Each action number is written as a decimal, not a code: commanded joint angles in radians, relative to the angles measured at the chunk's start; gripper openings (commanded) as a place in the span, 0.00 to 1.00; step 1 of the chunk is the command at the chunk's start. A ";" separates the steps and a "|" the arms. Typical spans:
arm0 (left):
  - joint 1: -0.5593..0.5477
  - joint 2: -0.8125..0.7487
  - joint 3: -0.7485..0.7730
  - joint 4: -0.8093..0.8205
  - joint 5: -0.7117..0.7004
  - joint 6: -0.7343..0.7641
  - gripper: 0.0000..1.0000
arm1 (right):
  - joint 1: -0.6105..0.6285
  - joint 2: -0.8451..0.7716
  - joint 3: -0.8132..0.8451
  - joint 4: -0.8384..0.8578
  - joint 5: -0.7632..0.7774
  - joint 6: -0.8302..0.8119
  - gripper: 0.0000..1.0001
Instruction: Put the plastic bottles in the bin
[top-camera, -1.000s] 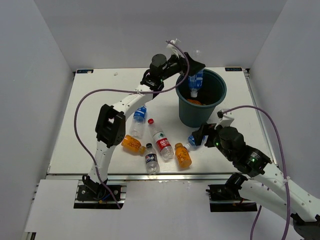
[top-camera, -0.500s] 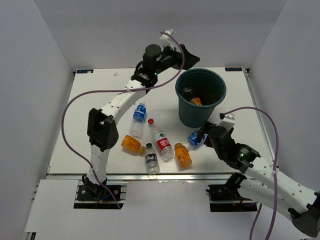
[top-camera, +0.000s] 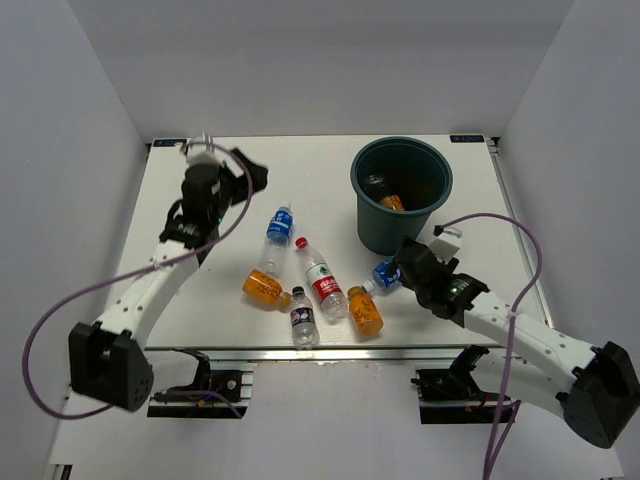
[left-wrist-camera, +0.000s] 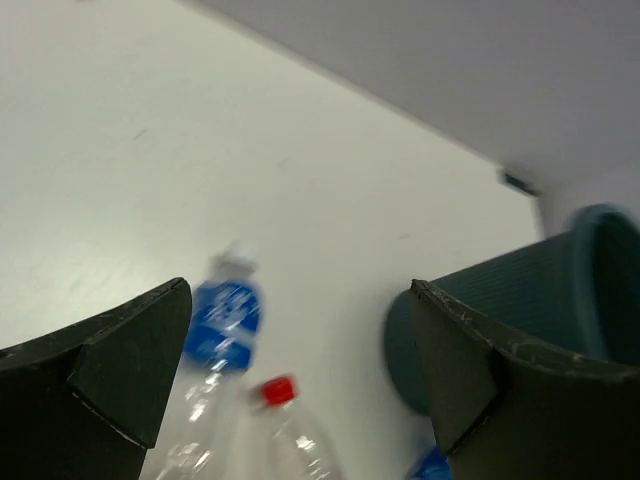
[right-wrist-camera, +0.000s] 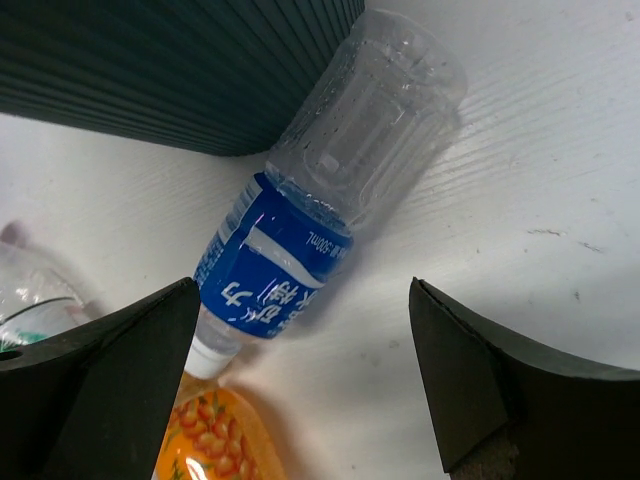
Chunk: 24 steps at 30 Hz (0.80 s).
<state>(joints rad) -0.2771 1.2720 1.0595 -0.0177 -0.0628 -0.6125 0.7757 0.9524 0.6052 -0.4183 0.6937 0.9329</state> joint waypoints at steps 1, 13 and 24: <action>-0.011 -0.111 -0.150 -0.137 -0.349 -0.078 0.98 | -0.041 0.066 -0.004 0.133 -0.068 0.011 0.89; -0.008 -0.171 -0.165 -0.245 -0.529 -0.076 0.98 | -0.049 0.270 -0.044 0.326 -0.053 0.087 0.89; -0.008 -0.215 -0.202 -0.280 -0.577 -0.112 0.98 | -0.052 0.434 -0.044 0.277 0.007 0.214 0.89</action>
<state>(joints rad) -0.2852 1.1030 0.8650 -0.2733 -0.6075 -0.7067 0.7284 1.3617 0.5663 -0.1013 0.6422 1.0821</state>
